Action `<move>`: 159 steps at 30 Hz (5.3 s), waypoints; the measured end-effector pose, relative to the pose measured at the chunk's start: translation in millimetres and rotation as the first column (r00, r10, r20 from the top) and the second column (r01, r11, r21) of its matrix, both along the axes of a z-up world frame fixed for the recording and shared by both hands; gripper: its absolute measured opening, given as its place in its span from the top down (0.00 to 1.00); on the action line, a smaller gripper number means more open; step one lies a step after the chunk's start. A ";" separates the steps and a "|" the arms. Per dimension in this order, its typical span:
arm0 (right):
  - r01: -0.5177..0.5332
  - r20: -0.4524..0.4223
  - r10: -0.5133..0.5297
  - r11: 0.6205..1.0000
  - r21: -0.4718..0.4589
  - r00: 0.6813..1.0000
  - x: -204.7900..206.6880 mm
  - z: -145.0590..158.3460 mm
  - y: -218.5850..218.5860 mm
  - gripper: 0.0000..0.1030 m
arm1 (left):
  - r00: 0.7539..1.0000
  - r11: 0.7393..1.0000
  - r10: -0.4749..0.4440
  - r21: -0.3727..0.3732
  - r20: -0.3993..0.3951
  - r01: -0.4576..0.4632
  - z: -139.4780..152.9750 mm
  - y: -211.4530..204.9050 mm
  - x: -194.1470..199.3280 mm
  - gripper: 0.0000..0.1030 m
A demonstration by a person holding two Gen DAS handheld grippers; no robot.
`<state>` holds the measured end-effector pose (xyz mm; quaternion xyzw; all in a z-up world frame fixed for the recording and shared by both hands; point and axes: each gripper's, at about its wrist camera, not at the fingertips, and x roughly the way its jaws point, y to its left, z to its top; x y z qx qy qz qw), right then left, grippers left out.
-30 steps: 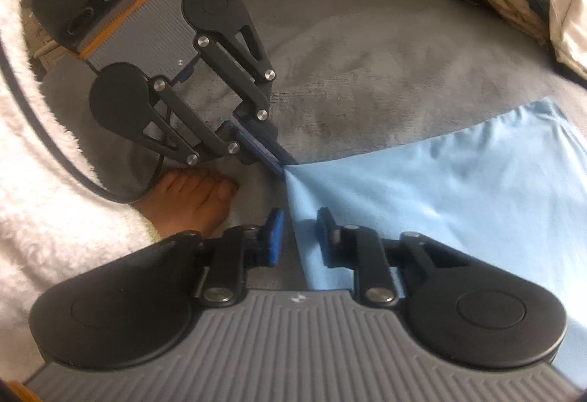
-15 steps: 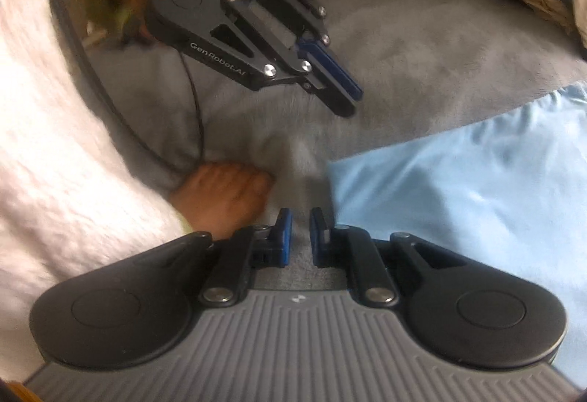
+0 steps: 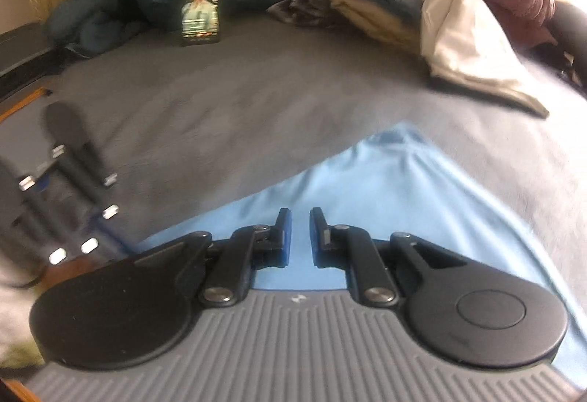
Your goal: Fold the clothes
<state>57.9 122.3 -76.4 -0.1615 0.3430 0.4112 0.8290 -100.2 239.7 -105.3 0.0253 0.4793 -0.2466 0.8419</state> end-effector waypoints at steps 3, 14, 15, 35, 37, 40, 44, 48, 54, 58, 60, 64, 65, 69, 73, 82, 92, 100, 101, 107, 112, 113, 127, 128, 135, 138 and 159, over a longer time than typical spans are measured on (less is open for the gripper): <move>0.000 0.027 0.001 1.000 -0.028 1.000 24.3 -5.4 9.9 0.91 | 1.000 1.000 0.007 0.005 0.006 -0.007 -1.5 -0.4 -3.5 0.90; 0.057 -0.028 -0.057 0.998 -0.004 0.998 109.7 -27.7 32.3 0.93 | 1.000 1.000 -0.011 0.010 -0.005 0.011 -4.5 0.3 -6.8 0.90; 0.070 -0.033 -0.070 0.998 0.004 0.997 118.1 -28.2 32.3 0.93 | 1.000 1.000 -0.011 0.008 -0.007 0.011 -4.8 0.5 -6.6 0.90; 0.614 -0.110 -0.607 0.755 0.230 0.787 137.0 28.8 -169.4 0.90 | 0.998 0.997 0.001 -0.074 -0.055 -0.005 20.5 17.9 -2.0 0.64; 0.666 -0.105 -0.663 0.706 0.242 0.741 119.1 39.5 -209.8 0.90 | 0.999 0.997 0.017 -0.070 -0.045 -0.020 34.9 23.7 0.5 0.64; 0.736 -0.100 -0.741 0.625 0.260 0.664 92.3 55.5 -270.3 0.89 | 0.999 0.997 0.045 -0.061 -0.013 -0.046 56.9 26.6 15.6 0.62; 0.822 -0.127 -0.827 0.505 0.264 0.548 43.9 60.7 -343.1 0.88 | 0.999 0.999 0.009 -0.032 0.052 -0.007 70.8 1.6 58.8 0.62; 0.874 -0.182 -0.866 0.417 0.249 0.465 -0.8 40.5 -384.1 0.88 | 0.994 0.997 -0.062 -0.045 0.092 0.067 70.6 -67.5 116.5 0.64; 0.874 -0.241 -0.846 0.424 0.237 0.475 -24.7 7.7 -399.5 0.88 | 0.964 0.970 -0.232 -0.038 0.128 0.239 66.9 -196.0 172.3 0.64; 0.840 -0.229 -0.810 0.498 0.216 0.539 -0.8 -6.8 -396.3 0.88 | 0.944 0.951 -0.309 0.032 0.113 0.308 51.9 -266.2 187.7 0.64; 0.820 -0.224 -0.790 0.534 0.205 0.570 11.1 -14.0 -394.7 0.90 | 0.944 0.949 -0.313 0.067 0.106 0.307 42.2 -285.3 189.6 0.64; 0.825 -0.241 -0.789 0.536 0.180 0.565 47.5 -35.4 -407.6 0.90 | 0.956 0.955 -0.284 0.116 0.079 0.274 27.3 -306.2 188.2 0.65; 0.830 -0.244 -0.793 0.528 0.180 0.558 55.4 -40.2 -412.3 0.90 | 0.957 0.955 -0.280 0.126 0.075 0.269 25.0 -307.2 185.8 0.65; 0.871 -0.262 -0.832 0.445 0.209 0.488 67.0 -41.8 -434.0 0.90 | 0.955 0.949 -0.284 0.162 0.080 0.269 20.4 -309.3 176.6 0.65; 0.857 -0.296 -0.810 0.437 0.272 0.506 33.7 -20.4 -447.6 0.89 | 0.964 0.956 -0.258 0.158 0.063 0.246 22.7 -305.6 175.7 0.65; 0.770 -0.407 -0.666 0.611 0.182 0.625 -70.8 -25.9 -423.8 0.90 | 0.970 0.962 -0.237 0.154 0.053 0.227 20.7 -307.6 177.1 0.64; 0.812 -0.279 -0.775 0.582 0.034 0.567 -115.4 -13.1 -410.6 0.93 | 0.978 0.977 -0.191 0.109 0.079 0.182 30.8 -297.2 170.4 0.60; 0.693 -0.249 -0.693 0.713 -0.105 0.676 -147.9 -30.6 -374.3 0.95 | 0.982 0.984 -0.170 0.063 0.084 0.165 44.9 -280.7 160.7 0.60; 0.708 -0.250 -0.710 0.697 -0.114 0.659 -153.2 -30.2 -378.1 0.95 | 0.981 0.984 -0.174 0.060 0.083 0.170 46.6 -278.3 158.4 0.60; 0.686 -0.187 -0.686 0.724 -0.077 0.703 -162.4 1.0 -356.7 0.93 | 0.978 0.979 -0.201 0.054 0.062 0.198 54.3 -267.3 146.6 0.60; 0.543 -0.167 -0.557 0.830 -0.125 0.813 -149.0 -9.2 -313.1 0.93 | 0.970 0.970 -0.242 0.045 0.029 0.240 63.9 -247.3 128.3 0.60; 0.520 -0.169 -0.544 0.838 -0.166 0.822 -147.6 -17.0 -308.5 0.94 | 0.967 0.967 -0.253 0.041 0.019 0.252 65.8 -239.7 122.9 0.59; 0.352 -0.100 -0.371 0.921 -0.168 0.923 -132.2 6.9 -245.5 0.94 | 0.950 0.954 -0.287 0.055 -0.121 0.295 40.2 -158.2 60.8 0.58; 0.331 -0.117 -0.355 0.926 -0.183 0.927 -129.2 -0.6 -239.4 0.94 | 0.949 0.952 -0.289 0.065 -0.124 0.299 37.6 -156.6 58.4 0.58; 0.269 -0.161 -0.342 0.896 -0.353 0.926 -147.4 -8.0 -245.1 0.95 | 0.953 0.961 -0.262 0.052 -0.150 0.272 26.4 -135.8 46.9 0.58; 0.248 -0.126 -0.300 0.915 -0.317 0.945 -143.4 9.1 -234.4 0.94 | 0.952 0.962 -0.261 0.044 -0.157 0.271 22.8 -134.0 45.8 0.57; 0.144 -0.170 -0.168 0.979 -0.147 0.971 -117.7 13.2 -190.6 0.94 | 0.949 0.971 -0.237 -0.031 -0.207 0.236 14.1 -119.2 43.9 0.56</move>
